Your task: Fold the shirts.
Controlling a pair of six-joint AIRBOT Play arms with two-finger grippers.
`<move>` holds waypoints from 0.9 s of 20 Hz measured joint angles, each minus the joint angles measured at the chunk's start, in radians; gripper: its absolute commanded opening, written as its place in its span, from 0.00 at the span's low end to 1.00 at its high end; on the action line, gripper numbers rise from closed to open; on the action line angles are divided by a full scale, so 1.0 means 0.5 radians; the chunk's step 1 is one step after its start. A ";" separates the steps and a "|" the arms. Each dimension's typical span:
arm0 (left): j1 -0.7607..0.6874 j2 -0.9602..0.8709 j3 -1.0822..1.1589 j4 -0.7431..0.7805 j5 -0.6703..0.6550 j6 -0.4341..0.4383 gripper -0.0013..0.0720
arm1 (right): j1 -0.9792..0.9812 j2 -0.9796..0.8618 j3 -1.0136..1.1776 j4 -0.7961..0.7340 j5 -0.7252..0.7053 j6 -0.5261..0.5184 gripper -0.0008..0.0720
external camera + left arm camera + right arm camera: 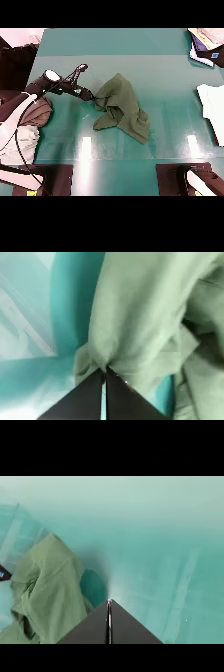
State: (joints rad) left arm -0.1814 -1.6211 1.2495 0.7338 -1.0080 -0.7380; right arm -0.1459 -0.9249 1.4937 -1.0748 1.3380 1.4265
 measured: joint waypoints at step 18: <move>0.000 0.597 0.495 0.409 -0.445 -0.336 0.05 | 0.006 -0.597 -1.386 0.487 -0.374 -0.307 0.60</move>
State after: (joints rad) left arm -0.1814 -1.3224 1.4971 0.9382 -1.2304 -0.9062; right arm -0.1429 -1.2232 0.8009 -0.8314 1.1511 1.2732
